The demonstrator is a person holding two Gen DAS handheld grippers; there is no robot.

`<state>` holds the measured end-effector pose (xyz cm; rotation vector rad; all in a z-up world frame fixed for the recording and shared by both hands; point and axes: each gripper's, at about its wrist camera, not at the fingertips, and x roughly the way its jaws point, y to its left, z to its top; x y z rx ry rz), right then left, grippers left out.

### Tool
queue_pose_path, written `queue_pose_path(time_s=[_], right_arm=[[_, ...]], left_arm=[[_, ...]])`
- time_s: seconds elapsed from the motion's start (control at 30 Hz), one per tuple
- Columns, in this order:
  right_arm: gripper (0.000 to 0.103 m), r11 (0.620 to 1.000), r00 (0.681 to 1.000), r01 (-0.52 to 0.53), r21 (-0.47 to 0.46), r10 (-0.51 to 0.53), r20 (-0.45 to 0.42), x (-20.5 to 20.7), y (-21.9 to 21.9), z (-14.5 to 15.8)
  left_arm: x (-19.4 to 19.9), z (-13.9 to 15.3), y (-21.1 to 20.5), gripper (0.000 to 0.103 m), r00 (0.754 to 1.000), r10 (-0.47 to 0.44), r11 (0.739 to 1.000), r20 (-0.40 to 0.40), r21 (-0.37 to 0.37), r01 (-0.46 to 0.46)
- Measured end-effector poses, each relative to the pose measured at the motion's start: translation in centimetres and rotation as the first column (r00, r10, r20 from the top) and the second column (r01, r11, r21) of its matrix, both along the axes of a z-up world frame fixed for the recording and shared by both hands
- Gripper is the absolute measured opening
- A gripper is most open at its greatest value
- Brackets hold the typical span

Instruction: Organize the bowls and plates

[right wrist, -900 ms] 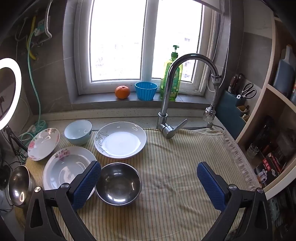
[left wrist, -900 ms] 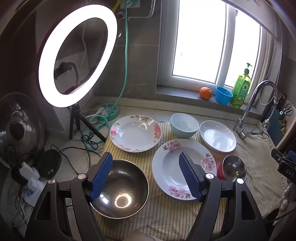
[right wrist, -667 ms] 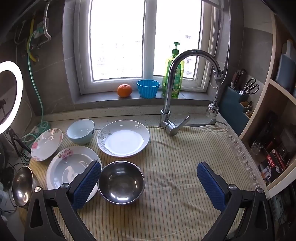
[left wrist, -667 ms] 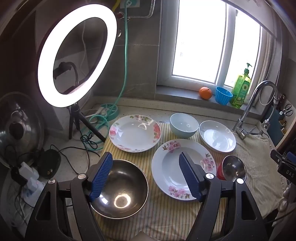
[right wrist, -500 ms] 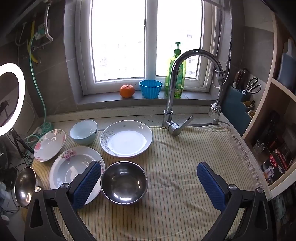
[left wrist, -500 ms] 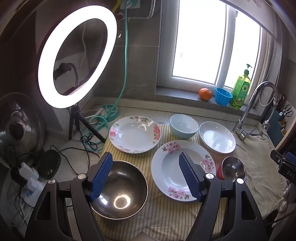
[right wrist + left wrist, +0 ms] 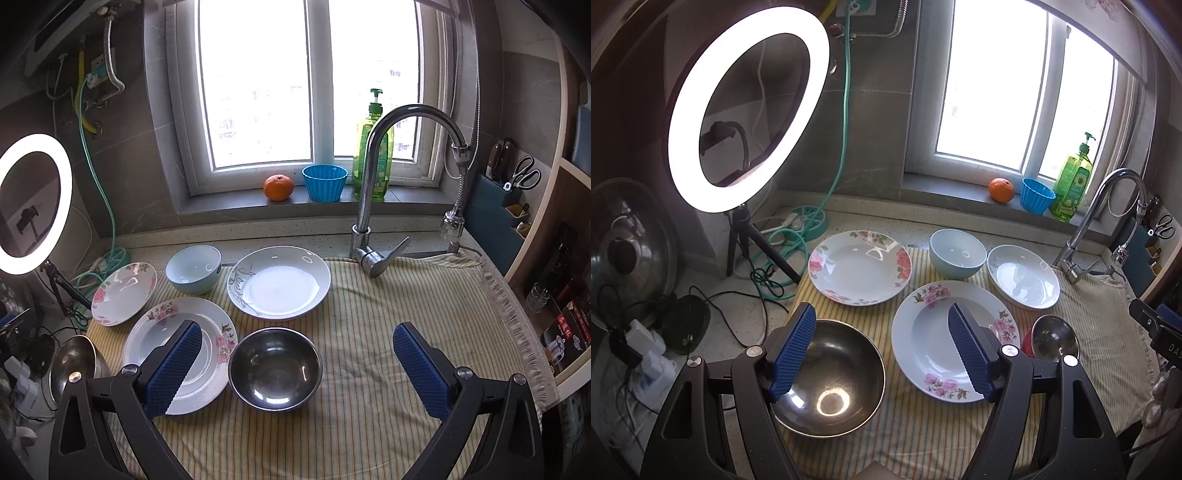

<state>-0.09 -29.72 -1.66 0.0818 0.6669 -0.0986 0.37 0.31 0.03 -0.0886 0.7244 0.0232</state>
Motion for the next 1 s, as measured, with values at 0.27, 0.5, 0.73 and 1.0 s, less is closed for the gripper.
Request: queue_pose_path(time_s=[0.27, 0.5, 0.73, 1.0], right_arm=[[0.102, 1.0, 1.0, -0.016, 0.023, 0.016, -0.004, 0.13, 0.11, -0.15], [0.102, 1.0, 1.0, -0.018, 0.022, 0.018, 0.002, 0.14, 0.07, 0.06], [0.102, 1.0, 1.0, -0.017, 0.024, 0.017, -0.004, 0.07, 0.13, -0.02], [0.102, 1.0, 1.0, -0.02, 0.021, 0.02, -0.005, 0.06, 0.12, -0.12]], left_arm=[[0.01, 0.06, 0.16, 0.074, 1.0, 0.006, 1.0, 0.002, -0.004, -0.006], [-0.02, 0.13, 0.16, 0.074, 1.0, 0.005, 1.0, 0.002, -0.005, -0.005], [0.0, 0.17, 0.03, 0.074, 1.0, 0.005, 1.0, 0.001, -0.006, -0.005], [0.07, 0.34, -0.2, 0.074, 1.0, 0.004, 1.0, -0.003, -0.008, -0.004]])
